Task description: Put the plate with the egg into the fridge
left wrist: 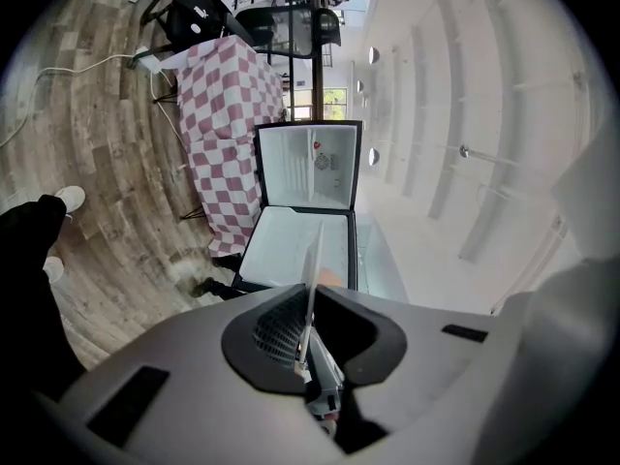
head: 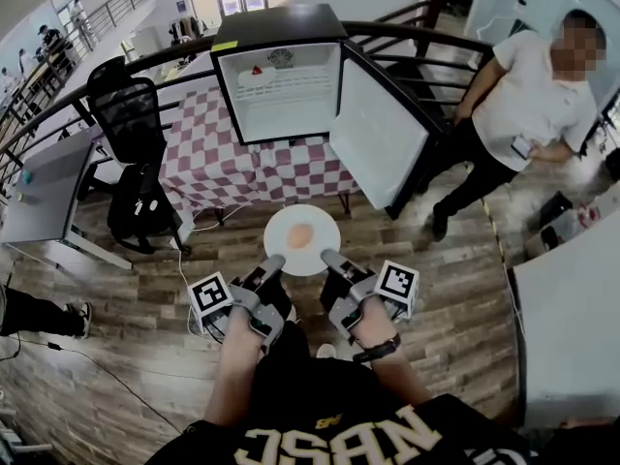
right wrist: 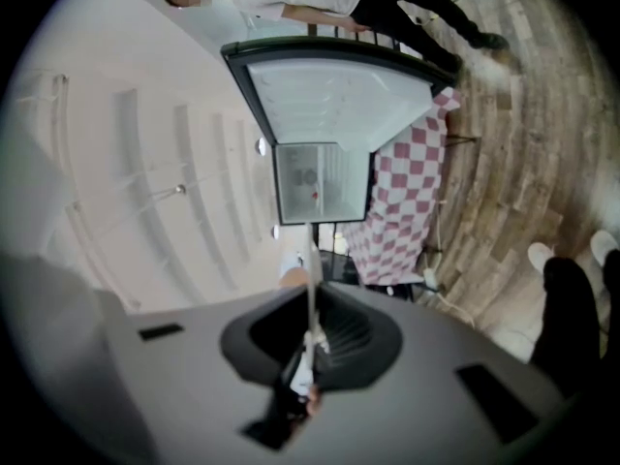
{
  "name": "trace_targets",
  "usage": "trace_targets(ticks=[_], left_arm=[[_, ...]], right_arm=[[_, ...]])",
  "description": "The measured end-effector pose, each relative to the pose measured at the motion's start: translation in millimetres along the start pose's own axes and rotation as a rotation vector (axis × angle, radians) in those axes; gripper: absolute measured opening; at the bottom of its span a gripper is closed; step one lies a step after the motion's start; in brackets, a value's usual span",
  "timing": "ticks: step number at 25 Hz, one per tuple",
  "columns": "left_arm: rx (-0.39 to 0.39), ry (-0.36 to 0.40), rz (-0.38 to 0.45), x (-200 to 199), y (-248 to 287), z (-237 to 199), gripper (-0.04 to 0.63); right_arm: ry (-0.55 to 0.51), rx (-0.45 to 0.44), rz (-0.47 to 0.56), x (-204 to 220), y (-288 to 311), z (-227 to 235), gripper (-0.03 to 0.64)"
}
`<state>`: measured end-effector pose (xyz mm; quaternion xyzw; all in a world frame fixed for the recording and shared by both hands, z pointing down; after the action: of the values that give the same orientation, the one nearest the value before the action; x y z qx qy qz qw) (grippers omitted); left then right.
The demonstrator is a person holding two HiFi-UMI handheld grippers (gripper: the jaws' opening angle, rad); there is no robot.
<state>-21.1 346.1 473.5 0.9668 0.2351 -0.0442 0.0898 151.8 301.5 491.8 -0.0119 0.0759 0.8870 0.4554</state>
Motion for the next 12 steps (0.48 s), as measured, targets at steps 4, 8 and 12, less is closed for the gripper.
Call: trace_targets(ticks=[4, 8, 12], left_arm=[[0.018, -0.002, -0.025, -29.5, 25.1, 13.4, 0.043], [0.032, 0.000, -0.032, -65.9, 45.0, 25.8, 0.043], [0.038, -0.013, -0.026, -101.7, 54.9, 30.7, 0.043]], right_arm=[[-0.024, 0.005, 0.027, -19.3, 30.2, -14.1, 0.031], [-0.032, 0.000, 0.039, -32.7, 67.9, -24.4, 0.031], [-0.033, 0.007, 0.037, -38.0, 106.0, -30.6, 0.031]])
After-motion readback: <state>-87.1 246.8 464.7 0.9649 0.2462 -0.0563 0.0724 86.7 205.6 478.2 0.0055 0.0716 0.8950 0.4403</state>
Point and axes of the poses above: the fingertips, and each gripper's own axes: y forward along the fingers, z to its right, x out of its underside, the point moved 6 cm from there along -y, backward along the fingers
